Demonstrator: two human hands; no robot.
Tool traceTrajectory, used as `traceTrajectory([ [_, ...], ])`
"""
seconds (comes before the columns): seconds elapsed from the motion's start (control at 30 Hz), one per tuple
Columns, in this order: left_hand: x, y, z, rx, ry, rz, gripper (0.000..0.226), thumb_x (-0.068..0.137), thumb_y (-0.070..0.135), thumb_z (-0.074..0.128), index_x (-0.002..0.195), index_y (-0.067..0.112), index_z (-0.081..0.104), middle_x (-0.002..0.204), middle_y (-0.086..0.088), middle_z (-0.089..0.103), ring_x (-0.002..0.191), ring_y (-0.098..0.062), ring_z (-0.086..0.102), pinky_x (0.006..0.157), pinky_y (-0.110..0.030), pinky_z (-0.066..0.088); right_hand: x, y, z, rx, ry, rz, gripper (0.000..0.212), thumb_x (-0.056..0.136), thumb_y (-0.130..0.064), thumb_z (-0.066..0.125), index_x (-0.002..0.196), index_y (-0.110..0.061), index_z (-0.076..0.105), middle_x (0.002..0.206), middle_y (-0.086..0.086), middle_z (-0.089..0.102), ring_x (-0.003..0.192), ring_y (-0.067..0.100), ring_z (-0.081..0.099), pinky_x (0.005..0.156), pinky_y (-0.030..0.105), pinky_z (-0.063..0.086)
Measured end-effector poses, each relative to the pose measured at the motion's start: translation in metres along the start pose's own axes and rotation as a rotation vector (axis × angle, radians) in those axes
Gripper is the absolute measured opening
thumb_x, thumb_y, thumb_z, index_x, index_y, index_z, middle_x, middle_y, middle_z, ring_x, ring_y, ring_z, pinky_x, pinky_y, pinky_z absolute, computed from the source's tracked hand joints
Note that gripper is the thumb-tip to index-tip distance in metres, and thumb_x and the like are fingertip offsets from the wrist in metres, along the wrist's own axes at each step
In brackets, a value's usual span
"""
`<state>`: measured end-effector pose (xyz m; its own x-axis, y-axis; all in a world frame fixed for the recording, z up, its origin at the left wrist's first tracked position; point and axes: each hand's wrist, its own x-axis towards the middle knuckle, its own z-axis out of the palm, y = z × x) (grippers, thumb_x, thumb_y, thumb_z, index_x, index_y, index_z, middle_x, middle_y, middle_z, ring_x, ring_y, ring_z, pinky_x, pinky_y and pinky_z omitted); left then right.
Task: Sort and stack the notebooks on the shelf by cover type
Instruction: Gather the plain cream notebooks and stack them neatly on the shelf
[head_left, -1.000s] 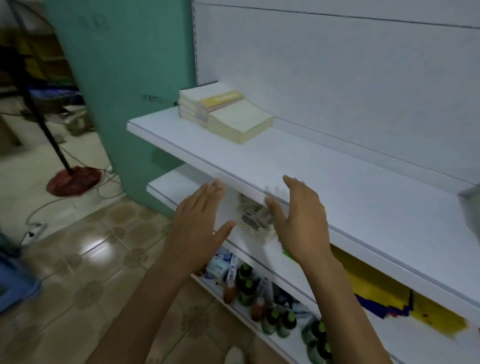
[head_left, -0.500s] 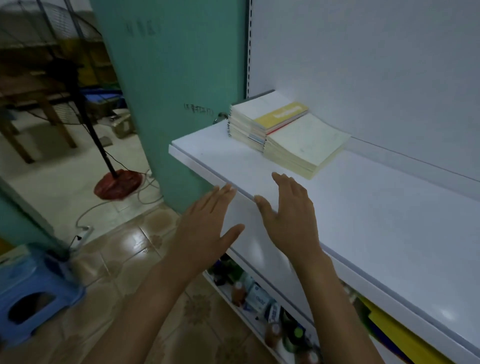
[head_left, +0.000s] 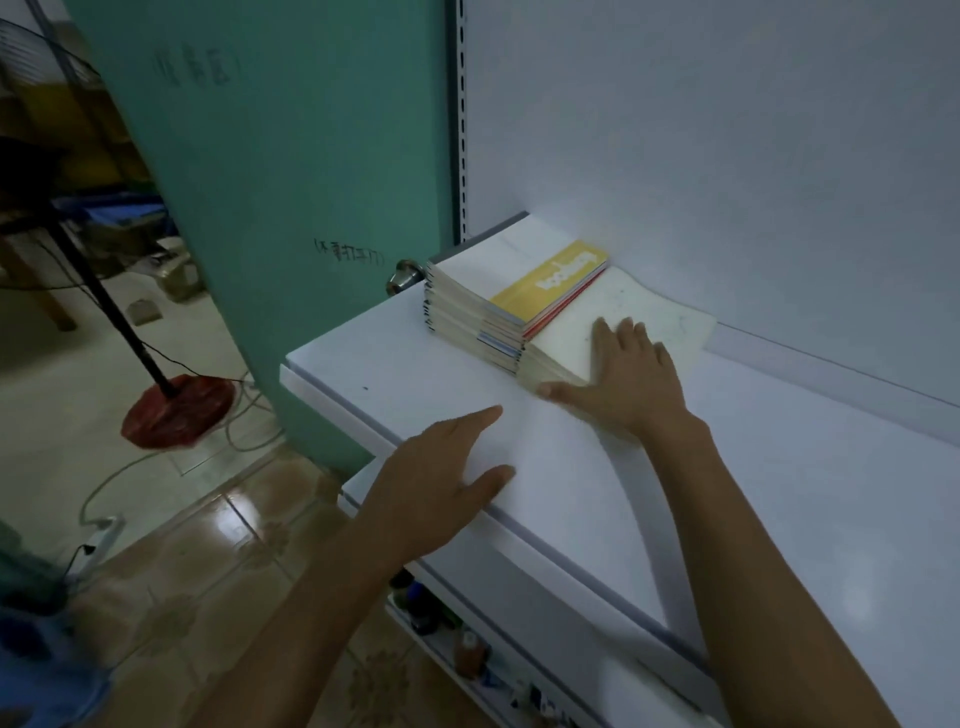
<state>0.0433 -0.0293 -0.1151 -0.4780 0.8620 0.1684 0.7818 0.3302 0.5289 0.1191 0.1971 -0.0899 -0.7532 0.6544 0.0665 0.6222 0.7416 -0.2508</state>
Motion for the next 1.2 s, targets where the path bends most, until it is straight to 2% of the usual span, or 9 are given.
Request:
traceTrajectory([
  [0.27, 0.059, 0.009, 0.001, -0.849, 0.052, -0.289, 0.039, 0.094, 0.046, 0.043, 0.122, 0.023, 0.056, 0.112, 0.005, 0.068, 0.093, -0.004, 0.067, 0.077, -0.02, 0.046, -0.045, -0.011, 0.009, 0.087, 0.091, -0.004, 0.107, 0.069, -0.081, 0.001, 0.152, -0.015, 0.01, 0.159, 0.013, 0.01, 0.147, 0.027, 0.006, 0.118, 0.043, 0.004],
  [0.43, 0.082, 0.011, -0.01, -1.19, -0.377, -0.301, 0.063, 0.076, 0.072, 0.041, 0.113, 0.027, 0.066, 0.103, 0.001, 0.073, 0.085, -0.013, 0.071, 0.067, -0.03, 0.054, -0.082, -0.04, 0.033, 0.014, 0.202, 0.008, 0.094, 0.081, -0.077, -0.003, 0.153, -0.017, 0.004, 0.16, 0.012, 0.004, 0.148, 0.025, -0.001, 0.117, 0.038, -0.006],
  [0.53, 0.086, 0.008, -0.008, -1.122, -0.564, -0.234, 0.037, 0.084, 0.049, 0.06, 0.112, 0.027, 0.07, 0.109, -0.001, 0.071, 0.097, -0.018, 0.069, 0.08, -0.041, 0.057, -0.097, -0.052, 0.047, -0.035, 0.222, -0.031, 0.095, 0.082, -0.079, 0.008, 0.152, -0.015, 0.004, 0.159, 0.012, -0.002, 0.147, 0.025, -0.007, 0.119, 0.04, -0.006],
  [0.63, 0.09, -0.001, -0.005, -0.896, -0.43, -0.12, 0.024, 0.095, 0.028, 0.055, 0.118, 0.028, 0.062, 0.104, 0.003, 0.071, 0.093, -0.016, 0.068, 0.068, -0.032, 0.058, -0.097, -0.05, 0.04, 0.176, 0.246, -0.04, 0.095, 0.079, -0.081, 0.02, 0.152, -0.02, 0.017, 0.16, 0.002, 0.002, 0.147, 0.013, -0.005, 0.119, 0.032, 0.0],
  [0.77, 0.098, -0.02, -0.019, -0.926, -0.186, 0.016, 0.017, 0.096, 0.023, 0.052, 0.103, 0.037, 0.058, 0.096, 0.009, 0.066, 0.08, -0.004, 0.064, 0.051, -0.022, 0.052, -0.083, -0.053, 0.015, 0.594, 0.602, 0.062, 0.058, 0.091, -0.061, 0.035, 0.137, -0.027, 0.045, 0.147, -0.007, 0.041, 0.134, 0.008, 0.037, 0.109, 0.028, 0.031],
  [0.87, 0.109, -0.045, -0.033, -0.97, 0.001, 0.007, 0.018, 0.096, 0.023, 0.052, 0.102, 0.04, 0.056, 0.092, 0.013, 0.064, 0.073, -0.002, 0.062, 0.044, -0.02, 0.047, -0.056, -0.052, 0.001, 0.525, 0.732, 0.148, 0.044, 0.098, -0.042, 0.039, 0.134, -0.018, 0.049, 0.139, -0.002, 0.05, 0.127, 0.015, 0.046, 0.105, 0.028, 0.035],
  [0.97, 0.12, -0.074, -0.043, -1.057, 0.062, -0.073, 0.016, 0.096, 0.022, 0.052, 0.112, 0.027, 0.056, 0.097, 0.003, 0.063, 0.079, -0.012, 0.059, 0.043, -0.02, 0.046, -0.026, -0.046, -0.006, 0.37, 0.547, 0.21, 0.048, 0.1, -0.036, 0.039, 0.143, -0.013, 0.038, 0.151, 0.005, 0.036, 0.14, 0.019, 0.03, 0.112, 0.029, 0.022],
  [1.1, 0.124, -0.1, -0.043, -1.215, 0.028, -0.209, 0.013, 0.096, 0.02, 0.052, 0.108, 0.024, 0.057, 0.097, 0.002, 0.063, 0.084, -0.017, 0.058, 0.044, -0.021, 0.047, -0.015, -0.04, 0.004, 0.025, 0.086, 0.201, 0.08, 0.089, -0.066, 0.027, 0.151, -0.015, 0.019, 0.159, 0.007, 0.016, 0.147, 0.021, 0.01, 0.117, 0.04, 0.009],
  [1.2, 0.124, -0.107, -0.04, -1.247, -0.039, -0.198, 0.014, 0.096, 0.019, 0.053, 0.107, 0.026, 0.059, 0.093, 0.005, 0.066, 0.078, -0.012, 0.062, 0.045, -0.022, 0.047, -0.028, -0.038, 0.018, -0.116, 0.169, 0.16, 0.072, 0.09, -0.054, 0.049, 0.148, -0.016, 0.029, 0.155, 0.006, 0.028, 0.143, 0.023, 0.025, 0.114, 0.036, 0.018],
])
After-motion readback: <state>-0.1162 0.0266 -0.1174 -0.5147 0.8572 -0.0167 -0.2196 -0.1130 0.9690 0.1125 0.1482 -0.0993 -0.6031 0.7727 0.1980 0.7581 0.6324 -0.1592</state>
